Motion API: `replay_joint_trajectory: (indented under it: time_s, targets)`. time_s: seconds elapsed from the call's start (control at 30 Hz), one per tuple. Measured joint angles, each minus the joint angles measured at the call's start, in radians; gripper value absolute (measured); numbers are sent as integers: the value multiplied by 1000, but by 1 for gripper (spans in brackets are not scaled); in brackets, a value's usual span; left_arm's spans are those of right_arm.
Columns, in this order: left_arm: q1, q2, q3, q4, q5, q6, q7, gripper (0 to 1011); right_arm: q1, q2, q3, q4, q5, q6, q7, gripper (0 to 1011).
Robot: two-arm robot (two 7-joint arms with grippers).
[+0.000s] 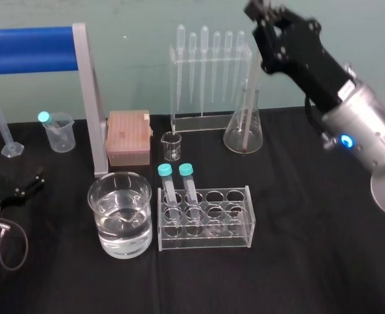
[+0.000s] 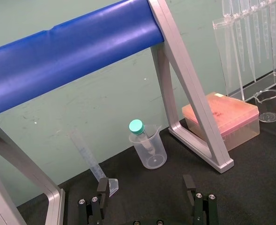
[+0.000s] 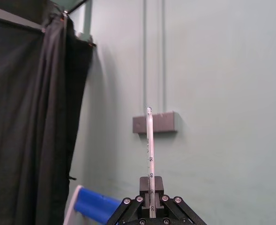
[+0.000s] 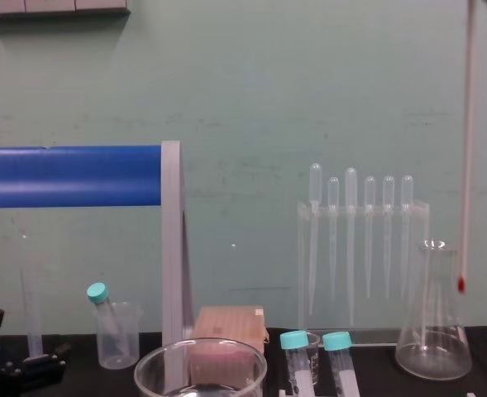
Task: Hold the thermometer with one hand and immerse one end into the beaker, then reinsert it into the test tube rack.
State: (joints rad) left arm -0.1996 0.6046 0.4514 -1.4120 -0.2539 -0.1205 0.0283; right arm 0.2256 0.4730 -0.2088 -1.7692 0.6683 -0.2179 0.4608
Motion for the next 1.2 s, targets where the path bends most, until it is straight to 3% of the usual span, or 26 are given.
replay_joint_trajectory:
  time_s: [0.17, 0.6, 1.2]
  targets:
    - [0, 0, 0, 0, 0, 0, 0, 1008, -54, -8, 17, 20, -10, 3, -10, 57]
    - [0, 0, 0, 0, 0, 0, 0, 1008, -74, -28, 17, 79, -19, 23, 4, 57]
    - [0, 0, 0, 0, 0, 0, 0, 1008, 9, -61, -36, 209, -16, -3, 91, 57]
